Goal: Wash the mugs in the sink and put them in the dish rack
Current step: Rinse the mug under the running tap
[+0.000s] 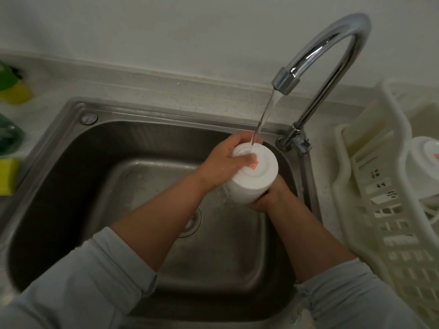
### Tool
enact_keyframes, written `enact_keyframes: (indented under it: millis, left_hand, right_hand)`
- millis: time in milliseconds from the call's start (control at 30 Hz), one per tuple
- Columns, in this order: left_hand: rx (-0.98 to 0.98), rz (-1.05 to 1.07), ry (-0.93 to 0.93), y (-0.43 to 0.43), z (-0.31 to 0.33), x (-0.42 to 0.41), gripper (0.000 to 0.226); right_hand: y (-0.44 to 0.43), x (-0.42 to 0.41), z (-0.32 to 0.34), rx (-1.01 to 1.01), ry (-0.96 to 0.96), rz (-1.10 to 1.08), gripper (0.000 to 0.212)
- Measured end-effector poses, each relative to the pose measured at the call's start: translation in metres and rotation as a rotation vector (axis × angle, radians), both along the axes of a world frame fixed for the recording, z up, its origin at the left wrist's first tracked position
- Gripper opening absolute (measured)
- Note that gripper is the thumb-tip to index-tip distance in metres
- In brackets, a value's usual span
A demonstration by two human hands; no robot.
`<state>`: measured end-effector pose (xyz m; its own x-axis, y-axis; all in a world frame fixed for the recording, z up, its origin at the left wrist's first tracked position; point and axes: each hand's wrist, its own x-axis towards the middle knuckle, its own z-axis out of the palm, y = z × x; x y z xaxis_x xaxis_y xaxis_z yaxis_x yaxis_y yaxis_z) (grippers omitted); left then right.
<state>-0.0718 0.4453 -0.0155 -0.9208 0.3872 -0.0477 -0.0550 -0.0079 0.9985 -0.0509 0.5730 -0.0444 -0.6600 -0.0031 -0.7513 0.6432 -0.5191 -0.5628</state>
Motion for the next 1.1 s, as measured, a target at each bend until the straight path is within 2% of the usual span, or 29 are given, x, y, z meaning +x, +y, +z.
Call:
enact_keyframes:
  millis: [100,200,333,400,467,533,633,700,767,833,933,1100]
  left_hand:
    - [-0.016,-0.169,-0.072,-0.006,-0.001,-0.009,0.047]
    - [-0.016,-0.321,-0.181,-0.012,0.000,-0.014,0.045]
    - [-0.047,-0.352,-0.222,-0.013,-0.005,-0.017,0.067]
    - [0.000,-0.306,-0.240,-0.009,-0.008,-0.015,0.052]
    - [0.056,-0.173,-0.289,-0.004,-0.010,-0.013,0.032]
    - [0.046,-0.087,-0.383,0.000,-0.014,-0.011,0.032]
    - [-0.130,-0.160,-0.491,-0.003,-0.021,-0.010,0.032]
    - [-0.208,-0.189,-0.579,-0.008,-0.021,-0.010,0.043]
    - [-0.195,-0.172,-0.626,-0.008,-0.022,-0.010,0.045]
    - [-0.102,-0.094,-0.670,-0.005,-0.021,-0.009,0.036]
    - [-0.068,0.026,-0.673,0.000,-0.021,-0.008,0.029]
    - [-0.085,0.105,-0.645,0.006,-0.013,-0.007,0.023]
  right_hand:
    - [0.003,0.000,0.003,0.044,-0.069,0.048,0.024]
    - [-0.003,-0.004,0.002,0.141,-0.030,0.137,0.018]
    - [-0.006,0.000,0.001,0.085,0.040,0.141,0.026]
    - [0.000,0.003,-0.003,0.091,0.031,0.140,0.027]
    - [0.002,0.001,-0.003,0.095,0.014,0.109,0.024]
    - [0.005,-0.001,-0.002,0.100,-0.022,0.071,0.024]
    - [0.013,0.004,-0.012,0.190,-0.021,0.123,0.025]
    - [0.015,0.008,-0.017,0.241,0.010,0.188,0.023]
    - [0.013,0.007,-0.013,0.250,-0.009,0.264,0.021]
    - [0.010,0.003,-0.008,0.196,-0.074,0.290,0.020]
    - [0.007,-0.004,-0.008,0.120,-0.122,0.212,0.033]
    - [0.011,-0.006,-0.005,0.149,-0.049,0.228,0.019]
